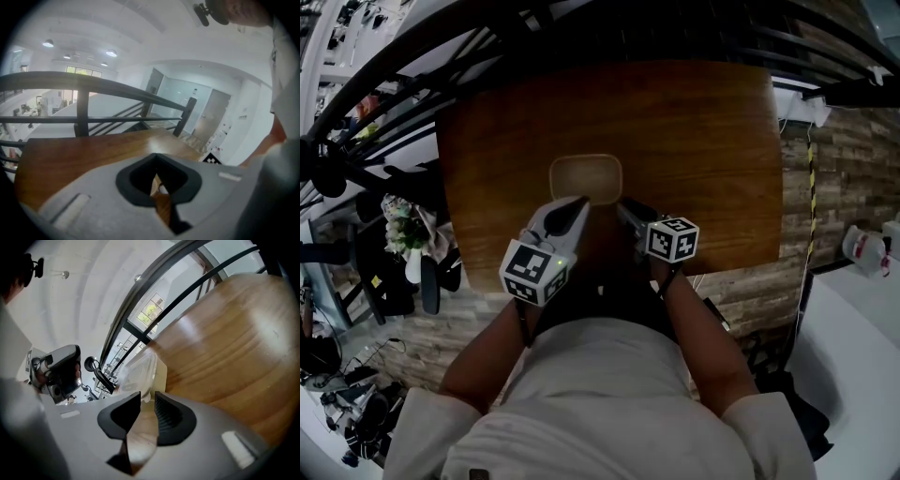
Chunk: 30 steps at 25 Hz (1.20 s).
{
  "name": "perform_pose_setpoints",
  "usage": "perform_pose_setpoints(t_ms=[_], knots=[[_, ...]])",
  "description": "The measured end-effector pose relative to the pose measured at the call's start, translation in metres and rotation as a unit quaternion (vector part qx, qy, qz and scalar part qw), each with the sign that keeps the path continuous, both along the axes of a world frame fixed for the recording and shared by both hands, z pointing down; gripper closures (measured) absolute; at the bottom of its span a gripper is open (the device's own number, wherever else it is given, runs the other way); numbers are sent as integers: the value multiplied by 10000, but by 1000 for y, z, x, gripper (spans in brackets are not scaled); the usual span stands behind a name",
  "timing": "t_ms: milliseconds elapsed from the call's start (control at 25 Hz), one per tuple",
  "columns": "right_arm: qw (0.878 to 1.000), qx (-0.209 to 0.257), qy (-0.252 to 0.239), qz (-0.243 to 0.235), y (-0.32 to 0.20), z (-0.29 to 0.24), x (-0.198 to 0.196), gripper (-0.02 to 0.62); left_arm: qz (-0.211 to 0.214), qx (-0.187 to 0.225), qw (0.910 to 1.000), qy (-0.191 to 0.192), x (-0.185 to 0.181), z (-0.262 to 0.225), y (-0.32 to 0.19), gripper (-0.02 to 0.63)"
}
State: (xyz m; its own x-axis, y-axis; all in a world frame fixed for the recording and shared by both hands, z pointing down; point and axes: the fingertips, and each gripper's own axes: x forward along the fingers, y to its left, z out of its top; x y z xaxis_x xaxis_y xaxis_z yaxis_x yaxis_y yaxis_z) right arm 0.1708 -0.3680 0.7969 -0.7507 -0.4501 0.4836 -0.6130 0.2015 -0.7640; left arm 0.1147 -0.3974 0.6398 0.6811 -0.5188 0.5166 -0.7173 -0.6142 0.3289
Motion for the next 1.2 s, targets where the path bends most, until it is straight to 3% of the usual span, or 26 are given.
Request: perform_pose_setpoints(t_ms=[600,1200], knots=[[9995,-97,-306,6,-5,8,-4,563,-58,-124,9999,22,2,11,-3,603],[9994,38,-357,-4,-9,-11,-6,588,-71,-90,9999,33,-6,4,-2,603]])
